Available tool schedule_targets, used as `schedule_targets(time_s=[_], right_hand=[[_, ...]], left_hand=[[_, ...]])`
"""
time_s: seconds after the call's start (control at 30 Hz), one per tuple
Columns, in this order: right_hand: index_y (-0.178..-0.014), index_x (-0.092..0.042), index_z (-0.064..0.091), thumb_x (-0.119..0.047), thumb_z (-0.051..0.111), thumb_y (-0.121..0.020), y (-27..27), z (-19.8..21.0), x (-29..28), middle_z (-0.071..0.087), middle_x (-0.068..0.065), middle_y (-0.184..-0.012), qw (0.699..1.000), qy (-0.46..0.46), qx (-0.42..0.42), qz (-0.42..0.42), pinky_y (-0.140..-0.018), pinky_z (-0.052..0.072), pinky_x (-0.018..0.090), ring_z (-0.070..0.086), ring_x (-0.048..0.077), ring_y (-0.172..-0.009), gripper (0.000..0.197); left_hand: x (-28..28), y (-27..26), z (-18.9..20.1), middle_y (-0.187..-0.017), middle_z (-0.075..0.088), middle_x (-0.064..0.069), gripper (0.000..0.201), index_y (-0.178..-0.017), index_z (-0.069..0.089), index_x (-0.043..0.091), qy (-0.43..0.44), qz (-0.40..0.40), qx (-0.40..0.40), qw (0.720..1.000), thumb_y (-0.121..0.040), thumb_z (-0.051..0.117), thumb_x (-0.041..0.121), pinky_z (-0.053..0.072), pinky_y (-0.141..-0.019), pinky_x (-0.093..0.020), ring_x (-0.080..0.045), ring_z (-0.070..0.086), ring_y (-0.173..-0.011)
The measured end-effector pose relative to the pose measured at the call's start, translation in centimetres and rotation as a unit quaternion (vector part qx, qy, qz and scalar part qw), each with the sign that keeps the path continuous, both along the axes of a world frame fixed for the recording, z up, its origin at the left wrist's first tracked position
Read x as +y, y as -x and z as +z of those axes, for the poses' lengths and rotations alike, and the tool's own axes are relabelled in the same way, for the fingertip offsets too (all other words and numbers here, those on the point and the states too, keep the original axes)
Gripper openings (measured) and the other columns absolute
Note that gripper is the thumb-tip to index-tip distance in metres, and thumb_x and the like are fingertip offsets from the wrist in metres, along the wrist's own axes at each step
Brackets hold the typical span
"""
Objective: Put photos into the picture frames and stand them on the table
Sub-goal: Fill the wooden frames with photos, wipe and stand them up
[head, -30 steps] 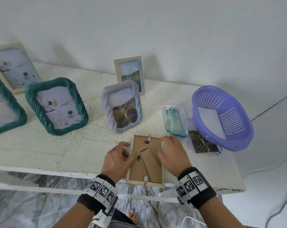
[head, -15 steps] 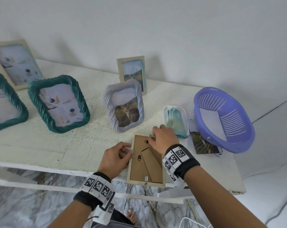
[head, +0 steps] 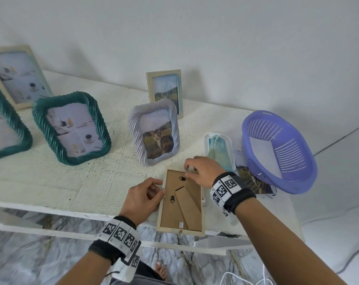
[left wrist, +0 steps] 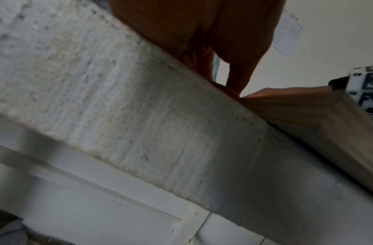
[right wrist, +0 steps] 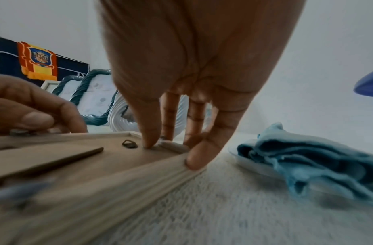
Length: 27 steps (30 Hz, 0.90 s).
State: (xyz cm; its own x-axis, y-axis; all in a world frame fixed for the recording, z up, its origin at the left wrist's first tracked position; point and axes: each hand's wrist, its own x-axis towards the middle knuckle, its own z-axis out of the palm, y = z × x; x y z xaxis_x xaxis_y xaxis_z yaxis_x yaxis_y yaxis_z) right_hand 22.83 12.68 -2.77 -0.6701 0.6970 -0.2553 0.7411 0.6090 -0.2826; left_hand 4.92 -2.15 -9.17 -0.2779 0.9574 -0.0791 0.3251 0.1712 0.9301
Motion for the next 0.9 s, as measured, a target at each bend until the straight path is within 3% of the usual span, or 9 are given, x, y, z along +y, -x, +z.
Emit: schedule_targets(time_s=[0.13,0.3,0.43,0.67,0.73,0.8,0.87,0.9], right_hand=[[-0.115,-0.021,0.061,-0.025,0.057,-0.093,-0.1,-0.1,0.6,0.049,-0.004,-0.089,1.0,0.019,0.001,0.023,-0.072,0.036,0.027,0.049,0.015,-0.084,0.023],[-0.1,-0.019,0.063,-0.043,0.058,-0.092,0.0,-0.7,0.9,0.049,-0.006,-0.079,1.0,0.009,0.015,0.019,-0.066,0.036,0.028,0.049,0.014,-0.076,0.025],[-0.092,-0.015,0.058,-0.042,0.051,-0.096,0.4,-0.8,0.7,0.049,-0.005,-0.079,0.999,-0.023,-0.002,0.025,-0.061,0.032,0.028,0.048,0.016,-0.072,0.028],[-0.083,-0.016,0.049,-0.037,0.045,-0.097,1.0,-0.8,0.1,0.055,0.002,-0.081,0.998,-0.056,-0.034,0.024,-0.06,0.038,0.03,0.053,0.02,-0.072,0.026],[-0.088,-0.016,0.055,-0.038,0.047,-0.096,1.1,-0.5,0.0,0.057,0.001,-0.084,0.998,-0.053,-0.035,-0.002,-0.063,0.041,0.03,0.056,0.021,-0.077,0.025],[-0.106,-0.017,0.058,-0.038,0.047,-0.096,0.9,0.0,-0.6,0.059,0.003,-0.092,0.999,-0.036,-0.029,-0.029,-0.067,0.045,0.031,0.058,0.021,-0.083,0.025],[-0.126,-0.02,0.049,-0.037,0.046,-0.096,0.4,0.5,-2.2,0.055,0.006,-0.106,0.998,-0.034,-0.018,-0.046,-0.074,0.049,0.033,0.057,0.023,-0.092,0.035],[-0.129,-0.02,0.046,-0.036,0.045,-0.096,0.2,0.8,-3.4,0.052,0.006,-0.109,0.997,-0.05,-0.008,-0.051,-0.077,0.05,0.035,0.054,0.023,-0.095,0.037]], left_hand=[[0.0,0.0,0.1,-0.075,0.067,0.003,0.015,-0.1,0.068,0.021,0.0,0.001,-0.007,1.0,-0.086,0.074,0.019,0.06,-0.054,-0.036,-0.014,0.066,-0.062],[0.0,0.0,0.2,-0.074,0.067,0.004,0.014,-0.1,0.068,0.019,-0.002,-0.004,-0.001,1.0,-0.087,0.074,0.018,0.06,-0.053,-0.037,-0.011,0.064,-0.061],[0.0,0.0,0.3,-0.074,0.066,0.004,0.014,-0.099,0.068,0.019,-0.006,-0.006,0.001,1.0,-0.087,0.074,0.018,0.06,-0.052,-0.037,-0.011,0.064,-0.06],[0.1,0.0,0.2,-0.074,0.066,0.004,0.013,-0.098,0.068,0.019,-0.015,-0.003,0.006,1.0,-0.086,0.074,0.018,0.059,-0.052,-0.038,-0.012,0.064,-0.059],[0.1,-0.1,0.1,-0.074,0.067,0.004,0.014,-0.098,0.068,0.019,-0.015,0.002,0.003,1.0,-0.086,0.074,0.018,0.06,-0.054,-0.039,-0.014,0.064,-0.06],[0.1,-0.1,-0.1,-0.075,0.067,0.005,0.017,-0.099,0.068,0.019,-0.021,0.007,0.008,1.0,-0.084,0.076,0.021,0.06,-0.058,-0.036,-0.012,0.064,-0.06],[0.0,-0.2,-0.1,-0.078,0.066,0.006,0.023,-0.102,0.068,0.021,-0.028,0.01,0.018,0.999,-0.082,0.078,0.026,0.059,-0.059,-0.03,-0.008,0.062,-0.061],[0.1,-0.2,-0.1,-0.079,0.066,0.006,0.025,-0.104,0.067,0.022,-0.029,0.009,0.022,0.999,-0.082,0.079,0.027,0.058,-0.06,-0.028,-0.007,0.06,-0.061]])
